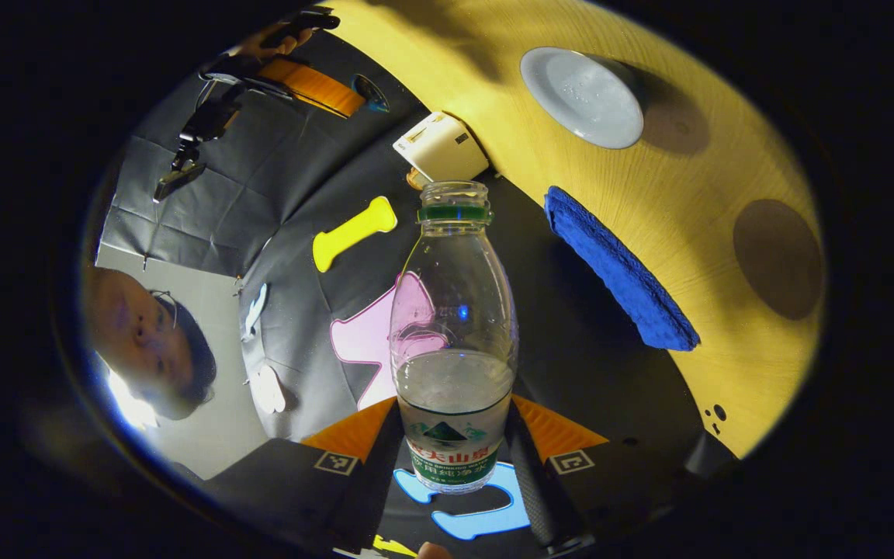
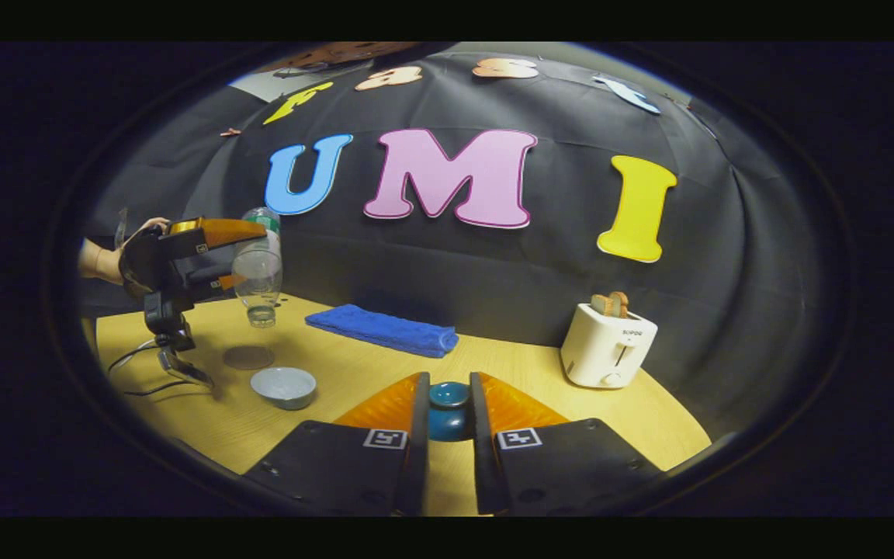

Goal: Open the teacup lid with one hand, grasp the water bottle and pour water into the teacup with the other hand; after pouring, place the water bottle on the coaster and then close the teacup lid.

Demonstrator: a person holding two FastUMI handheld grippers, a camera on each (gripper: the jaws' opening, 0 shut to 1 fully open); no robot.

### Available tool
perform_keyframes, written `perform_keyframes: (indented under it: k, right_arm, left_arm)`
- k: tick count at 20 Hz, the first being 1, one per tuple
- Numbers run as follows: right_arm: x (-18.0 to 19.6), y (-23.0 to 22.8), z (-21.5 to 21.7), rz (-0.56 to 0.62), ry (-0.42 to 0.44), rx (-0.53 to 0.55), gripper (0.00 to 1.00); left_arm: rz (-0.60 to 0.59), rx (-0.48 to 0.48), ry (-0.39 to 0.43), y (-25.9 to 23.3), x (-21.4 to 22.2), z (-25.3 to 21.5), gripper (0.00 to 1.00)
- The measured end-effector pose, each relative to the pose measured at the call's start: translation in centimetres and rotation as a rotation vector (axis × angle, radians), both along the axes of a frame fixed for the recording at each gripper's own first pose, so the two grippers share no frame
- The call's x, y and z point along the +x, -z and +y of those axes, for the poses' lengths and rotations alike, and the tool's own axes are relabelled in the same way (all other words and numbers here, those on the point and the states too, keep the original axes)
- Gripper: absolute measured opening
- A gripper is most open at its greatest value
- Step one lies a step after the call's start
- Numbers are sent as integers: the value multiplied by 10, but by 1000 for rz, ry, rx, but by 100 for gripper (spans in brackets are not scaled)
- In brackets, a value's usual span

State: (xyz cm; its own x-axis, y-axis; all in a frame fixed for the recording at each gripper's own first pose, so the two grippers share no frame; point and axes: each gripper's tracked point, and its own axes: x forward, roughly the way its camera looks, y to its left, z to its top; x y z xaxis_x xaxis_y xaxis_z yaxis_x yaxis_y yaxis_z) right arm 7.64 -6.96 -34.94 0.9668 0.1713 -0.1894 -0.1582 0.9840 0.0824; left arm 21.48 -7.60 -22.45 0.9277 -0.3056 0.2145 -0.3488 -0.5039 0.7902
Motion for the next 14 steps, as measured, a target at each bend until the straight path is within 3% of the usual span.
perform_keyframes:
  k: [2,3,8,11,14]
  right_arm:
    - [1,0,-1,-1,1,2,27]
    - [0,0,-1,0,2,1,32]
    - [-1,2,0,6,0,-1,27]
    - [-1,3,-1,7,0,-1,27]
    - [1,5,0,15,-2,-1,27]
  left_arm:
    - [0,6,2,0,0,-1,74]
    - [2,6,1,4,0,-2,74]
    - [44,-54,-58,12,4,7,74]
    - [145,-227,-147,30,5,33,74]
    - [279,-538,-202,54,2,49,74]
